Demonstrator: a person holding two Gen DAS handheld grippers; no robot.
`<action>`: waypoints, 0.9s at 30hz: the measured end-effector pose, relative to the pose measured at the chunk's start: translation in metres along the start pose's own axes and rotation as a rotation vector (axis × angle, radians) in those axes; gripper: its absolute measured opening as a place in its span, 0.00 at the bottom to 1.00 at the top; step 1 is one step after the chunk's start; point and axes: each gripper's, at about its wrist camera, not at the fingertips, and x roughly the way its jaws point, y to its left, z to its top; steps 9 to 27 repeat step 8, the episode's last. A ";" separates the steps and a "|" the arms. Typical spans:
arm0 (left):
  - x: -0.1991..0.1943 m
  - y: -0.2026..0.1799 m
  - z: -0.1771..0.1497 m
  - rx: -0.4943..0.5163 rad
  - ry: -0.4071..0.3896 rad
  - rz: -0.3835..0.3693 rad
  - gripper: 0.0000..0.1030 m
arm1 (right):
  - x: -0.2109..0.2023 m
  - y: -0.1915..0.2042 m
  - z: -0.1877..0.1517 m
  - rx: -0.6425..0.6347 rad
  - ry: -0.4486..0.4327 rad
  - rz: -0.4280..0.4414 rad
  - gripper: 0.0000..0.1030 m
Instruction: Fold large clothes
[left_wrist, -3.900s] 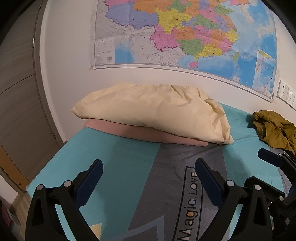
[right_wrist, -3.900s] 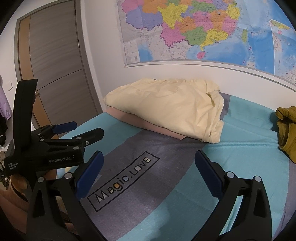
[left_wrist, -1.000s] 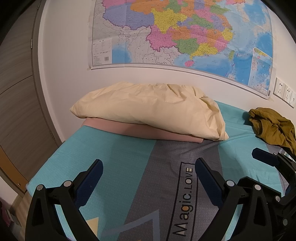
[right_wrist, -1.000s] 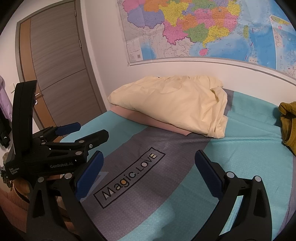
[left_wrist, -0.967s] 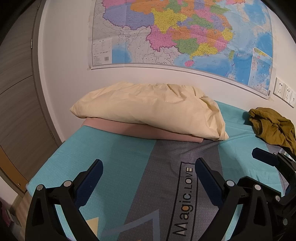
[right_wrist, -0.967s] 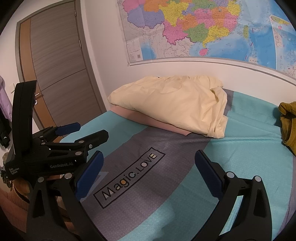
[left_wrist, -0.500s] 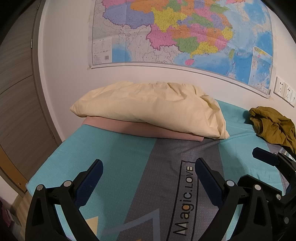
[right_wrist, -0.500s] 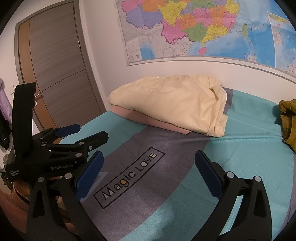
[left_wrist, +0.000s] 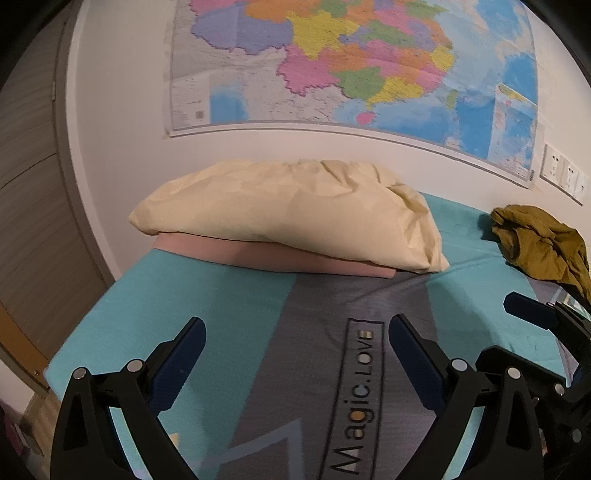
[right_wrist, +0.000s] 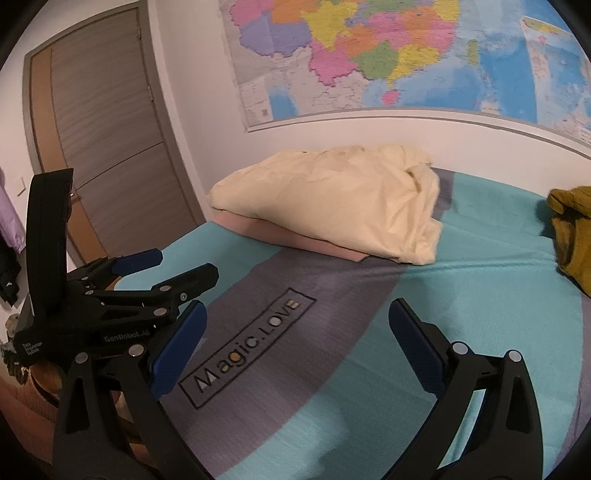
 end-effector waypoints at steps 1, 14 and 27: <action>0.001 -0.004 0.001 0.003 0.000 -0.008 0.93 | -0.002 -0.003 -0.001 0.006 0.000 -0.005 0.94; 0.020 -0.045 0.007 0.031 0.051 -0.164 0.93 | -0.037 -0.038 -0.011 0.075 -0.035 -0.125 0.94; 0.020 -0.045 0.007 0.031 0.051 -0.164 0.93 | -0.037 -0.038 -0.011 0.075 -0.035 -0.125 0.94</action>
